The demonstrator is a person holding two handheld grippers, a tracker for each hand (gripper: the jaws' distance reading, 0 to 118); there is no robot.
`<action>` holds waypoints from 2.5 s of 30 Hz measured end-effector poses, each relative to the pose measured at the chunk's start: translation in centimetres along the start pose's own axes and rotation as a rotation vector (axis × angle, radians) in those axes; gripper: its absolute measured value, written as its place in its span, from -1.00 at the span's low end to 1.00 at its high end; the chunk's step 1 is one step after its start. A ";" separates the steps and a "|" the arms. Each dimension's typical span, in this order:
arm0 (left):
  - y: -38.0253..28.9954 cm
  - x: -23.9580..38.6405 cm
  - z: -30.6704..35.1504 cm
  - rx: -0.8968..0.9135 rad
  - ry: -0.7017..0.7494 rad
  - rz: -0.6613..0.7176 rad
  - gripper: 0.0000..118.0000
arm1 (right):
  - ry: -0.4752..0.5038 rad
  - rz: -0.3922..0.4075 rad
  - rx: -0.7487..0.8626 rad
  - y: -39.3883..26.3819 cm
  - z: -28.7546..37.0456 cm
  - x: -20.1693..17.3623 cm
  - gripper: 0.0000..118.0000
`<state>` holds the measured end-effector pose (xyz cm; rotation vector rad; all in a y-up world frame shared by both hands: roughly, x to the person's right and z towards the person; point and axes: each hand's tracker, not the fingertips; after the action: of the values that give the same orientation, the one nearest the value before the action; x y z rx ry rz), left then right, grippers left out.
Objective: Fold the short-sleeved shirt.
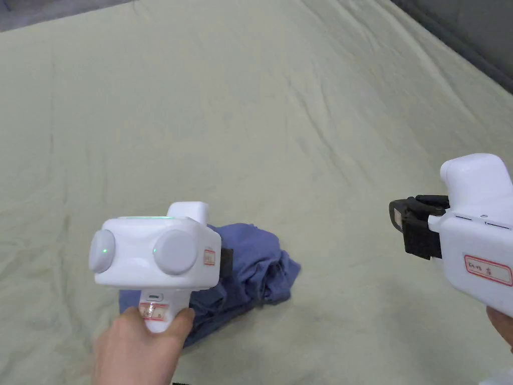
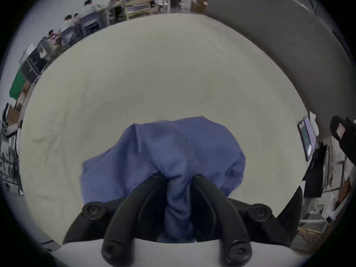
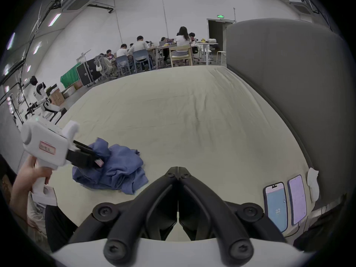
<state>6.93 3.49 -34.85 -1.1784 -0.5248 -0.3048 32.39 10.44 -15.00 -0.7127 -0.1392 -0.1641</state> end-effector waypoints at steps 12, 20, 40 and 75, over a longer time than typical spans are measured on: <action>-1.9 -9.5 12.4 0.315 -0.054 0.198 0.19 | 0.008 -0.006 -0.018 -0.1 -0.2 -0.4 -0.96; -4.7 -6.0 2.5 0.158 -0.168 0.179 -1.00 | 0.015 0.027 -0.035 0.3 -1.0 -1.5 -0.96; -4.1 -6.1 9.2 0.379 -0.207 0.121 -1.00 | 0.107 0.085 -0.004 3.6 -0.4 -7.1 -0.96; -7.7 -16.8 -4.2 0.227 -0.661 0.482 -0.55 | 0.225 0.250 -0.289 -0.4 -17.2 -14.6 -0.96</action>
<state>-9.97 -3.88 -38.99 -1.1304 -0.7973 0.5661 19.27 0.33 -30.25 -0.9858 0.1925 -0.0239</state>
